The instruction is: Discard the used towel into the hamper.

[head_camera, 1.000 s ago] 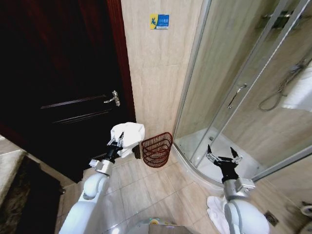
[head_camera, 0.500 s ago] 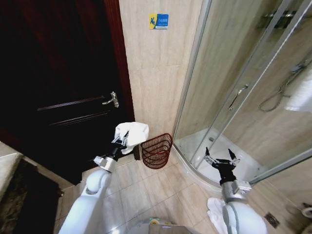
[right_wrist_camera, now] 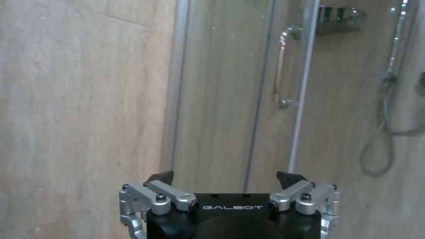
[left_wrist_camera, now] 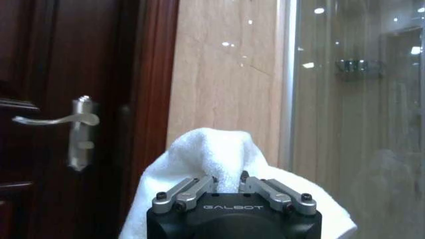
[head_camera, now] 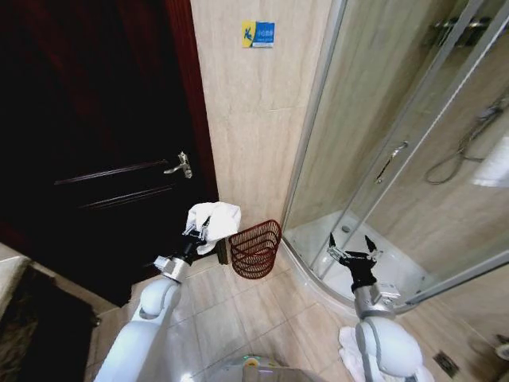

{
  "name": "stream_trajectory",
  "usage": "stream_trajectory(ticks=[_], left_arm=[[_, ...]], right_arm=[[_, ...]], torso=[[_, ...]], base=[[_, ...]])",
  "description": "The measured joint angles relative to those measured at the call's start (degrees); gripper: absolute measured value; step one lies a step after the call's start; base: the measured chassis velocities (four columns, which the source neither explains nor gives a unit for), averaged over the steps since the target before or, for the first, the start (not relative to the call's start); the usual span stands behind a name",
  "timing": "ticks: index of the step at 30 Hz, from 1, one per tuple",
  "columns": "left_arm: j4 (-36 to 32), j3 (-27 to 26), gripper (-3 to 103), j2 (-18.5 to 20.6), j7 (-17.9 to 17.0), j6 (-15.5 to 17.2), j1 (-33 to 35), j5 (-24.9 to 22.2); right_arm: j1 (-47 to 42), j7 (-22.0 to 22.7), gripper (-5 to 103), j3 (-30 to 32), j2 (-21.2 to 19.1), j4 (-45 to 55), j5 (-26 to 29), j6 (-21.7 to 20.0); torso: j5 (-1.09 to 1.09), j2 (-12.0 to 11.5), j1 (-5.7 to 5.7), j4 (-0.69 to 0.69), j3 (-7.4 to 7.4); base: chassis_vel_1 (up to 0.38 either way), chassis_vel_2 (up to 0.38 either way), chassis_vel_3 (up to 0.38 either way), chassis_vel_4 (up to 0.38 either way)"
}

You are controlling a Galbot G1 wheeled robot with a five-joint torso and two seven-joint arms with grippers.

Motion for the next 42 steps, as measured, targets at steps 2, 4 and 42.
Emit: stream_trajectory(ticks=[2, 4, 42], left_arm=[[0.16, 0.04, 10, 0.03, 0.00, 0.00, -0.14, 0.00], [0.28, 0.12, 10, 0.03, 0.02, -0.02, -0.24, 0.01], [1.75, 3.66, 10, 2.77, 4.46, -0.32, -1.43, -1.55]], right_arm=[[-0.14, 0.00, 100, 0.11, 0.00, -0.02, 0.03, 0.02], [-0.50, 0.00, 100, 0.35, -0.01, -0.02, 0.07, 0.19], [-1.15, -0.48, 100, 0.66, -0.03, -0.45, -0.20, 0.51]], torso=[[0.00, 0.00, 0.00, 0.00, 0.00], [0.00, 0.00, 0.00, 0.00, 0.00], [0.00, 0.00, 0.01, 0.01, 0.00]], base=[[-0.085, -0.017, -0.006, -0.080], [-0.096, -0.024, -0.011, -0.099], [-0.031, 0.004, 0.004, -0.032]])
